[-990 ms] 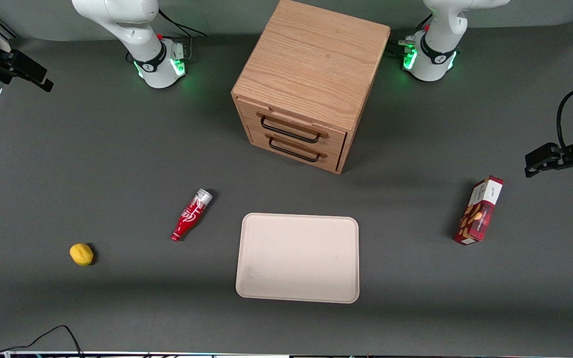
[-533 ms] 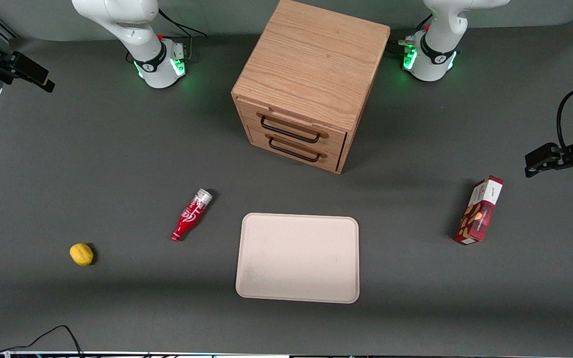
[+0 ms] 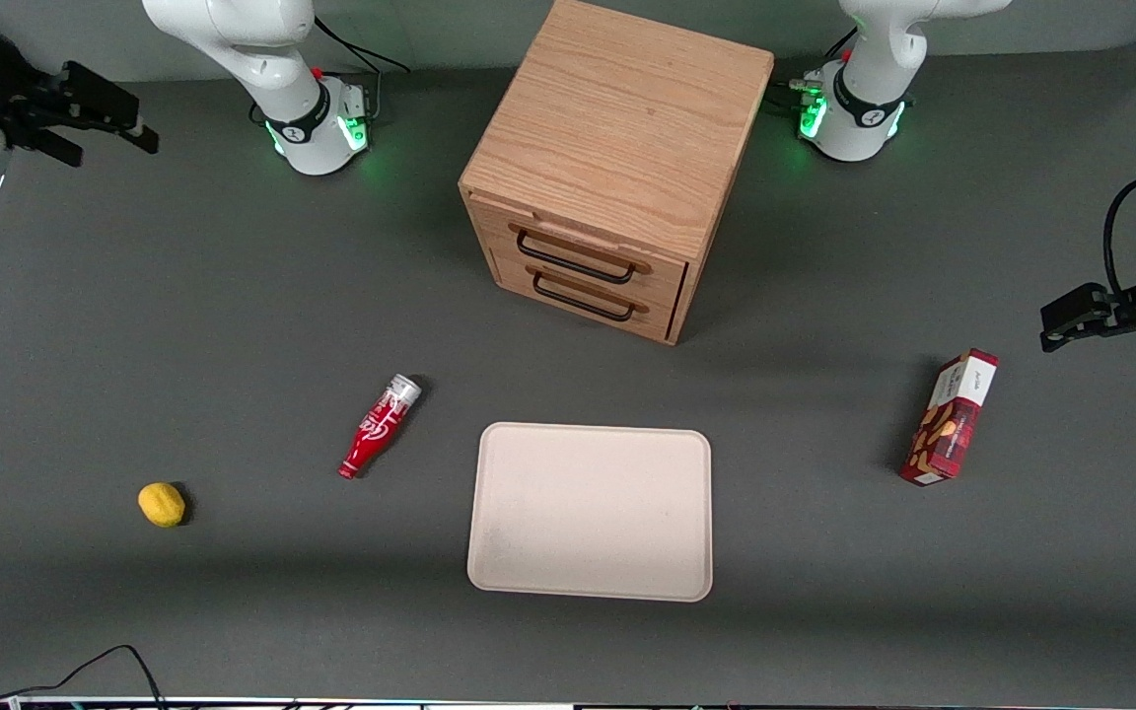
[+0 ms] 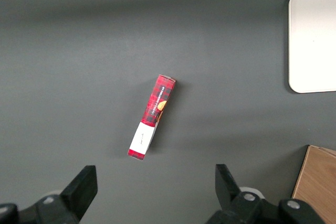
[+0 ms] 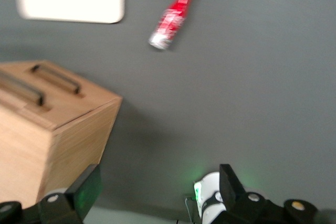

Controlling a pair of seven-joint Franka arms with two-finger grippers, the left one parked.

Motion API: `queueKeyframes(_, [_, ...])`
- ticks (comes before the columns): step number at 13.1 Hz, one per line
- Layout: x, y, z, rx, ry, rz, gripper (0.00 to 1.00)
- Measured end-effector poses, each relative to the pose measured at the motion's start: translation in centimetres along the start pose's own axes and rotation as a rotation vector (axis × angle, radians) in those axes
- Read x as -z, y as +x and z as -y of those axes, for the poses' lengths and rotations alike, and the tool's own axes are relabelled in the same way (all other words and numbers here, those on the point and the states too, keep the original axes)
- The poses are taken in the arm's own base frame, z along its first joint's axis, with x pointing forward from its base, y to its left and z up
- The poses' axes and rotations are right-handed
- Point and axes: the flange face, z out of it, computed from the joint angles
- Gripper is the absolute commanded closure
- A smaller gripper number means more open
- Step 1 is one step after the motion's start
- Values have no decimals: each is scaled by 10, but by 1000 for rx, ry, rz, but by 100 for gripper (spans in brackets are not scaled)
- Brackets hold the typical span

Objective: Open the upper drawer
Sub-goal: 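Move the right gripper to the upper drawer's black handle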

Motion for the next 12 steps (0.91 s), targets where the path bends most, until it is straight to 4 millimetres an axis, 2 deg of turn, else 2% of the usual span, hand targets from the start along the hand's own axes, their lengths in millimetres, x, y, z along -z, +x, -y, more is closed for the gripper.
queueKeyframes(2, [-17,22,42,144,79,44,0])
queueKeyframes(6, [-76,66,122,330,262,161,0])
queueKeyframes(9, [-134,99,170,430,287,201,0])
queueKeyframes(12, [-199,108,226,571,177,210,0])
